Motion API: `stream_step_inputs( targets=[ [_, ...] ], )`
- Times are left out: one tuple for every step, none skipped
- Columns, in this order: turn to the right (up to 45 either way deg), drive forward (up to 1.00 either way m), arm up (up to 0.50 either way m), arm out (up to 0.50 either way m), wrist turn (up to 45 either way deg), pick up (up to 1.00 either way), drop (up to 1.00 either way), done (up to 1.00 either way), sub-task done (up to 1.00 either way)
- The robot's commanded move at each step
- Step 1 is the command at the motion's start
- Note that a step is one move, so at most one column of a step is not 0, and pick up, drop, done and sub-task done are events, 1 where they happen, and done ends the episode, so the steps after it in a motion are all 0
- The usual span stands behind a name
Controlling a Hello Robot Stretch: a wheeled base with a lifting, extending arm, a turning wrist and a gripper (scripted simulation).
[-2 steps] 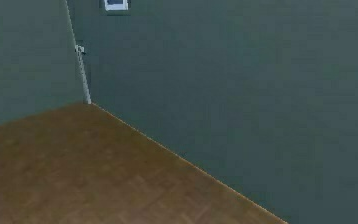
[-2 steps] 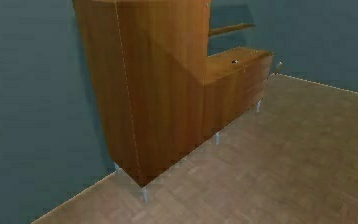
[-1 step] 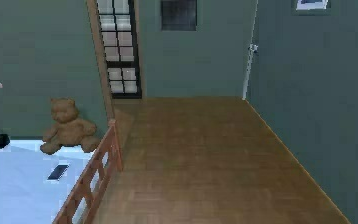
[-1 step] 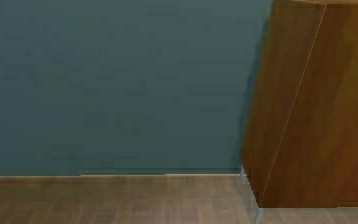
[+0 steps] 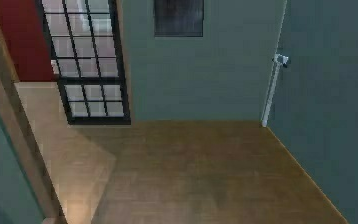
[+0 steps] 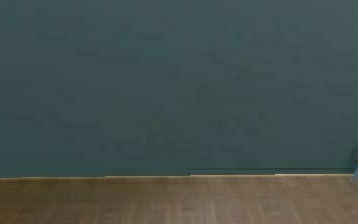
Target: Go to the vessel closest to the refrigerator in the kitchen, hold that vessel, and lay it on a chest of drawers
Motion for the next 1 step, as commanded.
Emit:
stream_step_inputs(
  targets=[
    [0.0, 1.0, 0.0, 0.0, 0.0, 0.0, 0.0, 0.0, 0.0]
  ],
)
